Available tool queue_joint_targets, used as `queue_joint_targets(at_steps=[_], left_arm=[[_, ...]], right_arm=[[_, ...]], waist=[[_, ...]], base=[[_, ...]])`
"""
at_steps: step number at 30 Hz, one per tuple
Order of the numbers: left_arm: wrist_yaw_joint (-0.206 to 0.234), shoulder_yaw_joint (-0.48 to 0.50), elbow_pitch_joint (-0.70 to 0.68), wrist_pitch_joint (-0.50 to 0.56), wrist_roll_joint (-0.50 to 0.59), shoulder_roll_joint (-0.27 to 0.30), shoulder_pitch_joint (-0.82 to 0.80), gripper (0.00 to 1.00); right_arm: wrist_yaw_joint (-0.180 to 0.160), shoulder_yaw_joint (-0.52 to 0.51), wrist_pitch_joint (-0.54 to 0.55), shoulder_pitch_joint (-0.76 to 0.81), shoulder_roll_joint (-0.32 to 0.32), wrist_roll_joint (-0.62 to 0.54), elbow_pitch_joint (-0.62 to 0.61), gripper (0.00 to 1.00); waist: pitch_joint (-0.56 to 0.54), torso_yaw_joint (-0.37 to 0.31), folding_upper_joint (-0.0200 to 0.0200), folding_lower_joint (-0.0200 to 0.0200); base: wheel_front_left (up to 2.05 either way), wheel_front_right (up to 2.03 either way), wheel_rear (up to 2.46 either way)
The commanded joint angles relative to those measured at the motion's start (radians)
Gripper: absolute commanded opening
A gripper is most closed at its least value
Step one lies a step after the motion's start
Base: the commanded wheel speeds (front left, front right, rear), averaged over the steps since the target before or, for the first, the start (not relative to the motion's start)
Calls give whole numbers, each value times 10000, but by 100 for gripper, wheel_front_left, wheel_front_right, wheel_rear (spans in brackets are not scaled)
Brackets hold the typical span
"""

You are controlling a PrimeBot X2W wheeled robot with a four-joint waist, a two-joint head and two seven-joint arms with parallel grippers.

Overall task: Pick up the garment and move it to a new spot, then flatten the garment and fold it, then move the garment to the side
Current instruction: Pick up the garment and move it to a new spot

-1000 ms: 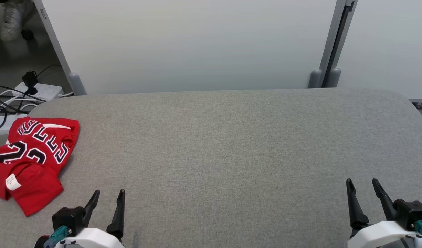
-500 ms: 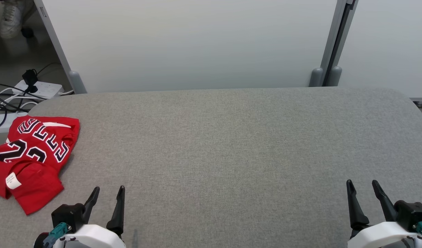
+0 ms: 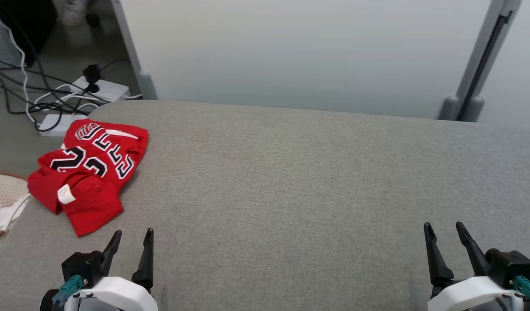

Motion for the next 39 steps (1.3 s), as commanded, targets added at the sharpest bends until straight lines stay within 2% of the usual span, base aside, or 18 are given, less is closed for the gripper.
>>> queue_joint_targets(at_steps=[1, 12, 18, 34, 39], left_arm=[[133, 398, -280, -21, -119, 249, -702, 100], [259, 493, -450, 57, -222, 473, -597, 100], [236, 426, -504, 101, -231, 546, -579, 100], [298, 287, -577, 126, -278, 562, -587, 100], [54, 158, -498, 615, -518, 588, -747, 100]], right_arm=[[73, 251, -142, -292, -93, 116, -318, 100], [73, 593, -143, -308, 44, 144, -382, 100], [73, 544, -143, -270, 91, 120, -396, 100], [73, 634, -143, -278, 108, 98, -366, 100], [73, 682, -143, -283, 87, 79, -361, 100]], waist=[[-11, 534, 0, -1], [-33, 2367, 0, -1], [-27, 2946, 0, -1], [-7, 3216, 0, -1], [64, 3171, 0, -1]], base=[[0, 0, 0], [0, 0, 0], [0, 0, 0], [0, 0, 0], [0, 0, 0]])
